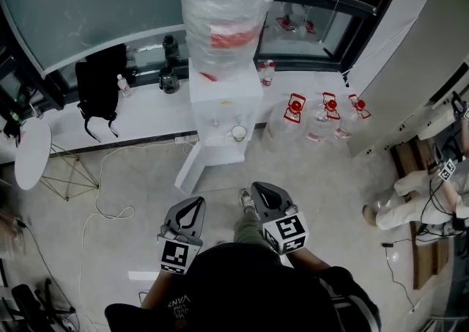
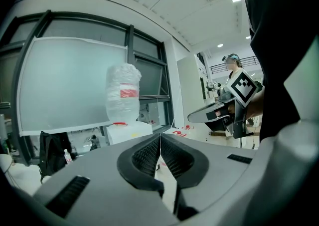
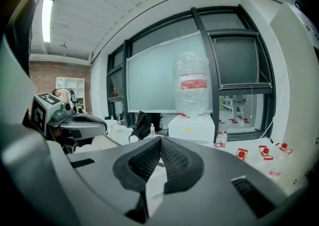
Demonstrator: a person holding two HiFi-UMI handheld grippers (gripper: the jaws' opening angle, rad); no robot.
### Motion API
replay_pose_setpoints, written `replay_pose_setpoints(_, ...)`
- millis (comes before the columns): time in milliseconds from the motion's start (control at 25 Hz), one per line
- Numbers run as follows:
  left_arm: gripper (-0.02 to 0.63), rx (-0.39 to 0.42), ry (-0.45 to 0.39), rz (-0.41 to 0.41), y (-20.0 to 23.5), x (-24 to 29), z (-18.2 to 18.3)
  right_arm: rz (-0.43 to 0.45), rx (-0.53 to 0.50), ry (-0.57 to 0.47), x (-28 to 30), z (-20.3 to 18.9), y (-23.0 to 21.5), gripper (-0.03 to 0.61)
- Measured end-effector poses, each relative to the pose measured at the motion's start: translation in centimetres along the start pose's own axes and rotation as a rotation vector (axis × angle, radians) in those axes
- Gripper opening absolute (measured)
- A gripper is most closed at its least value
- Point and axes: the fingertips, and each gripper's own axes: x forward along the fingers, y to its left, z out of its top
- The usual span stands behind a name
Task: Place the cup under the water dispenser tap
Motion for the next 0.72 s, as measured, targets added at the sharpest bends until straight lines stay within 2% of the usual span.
replay_pose_setpoints(720,0.02,-0.01,0.002,0.009,-0.07,0.27,-0.12,-0.003,0.008,-0.007,0.23,-0.02,-0.4,0.043)
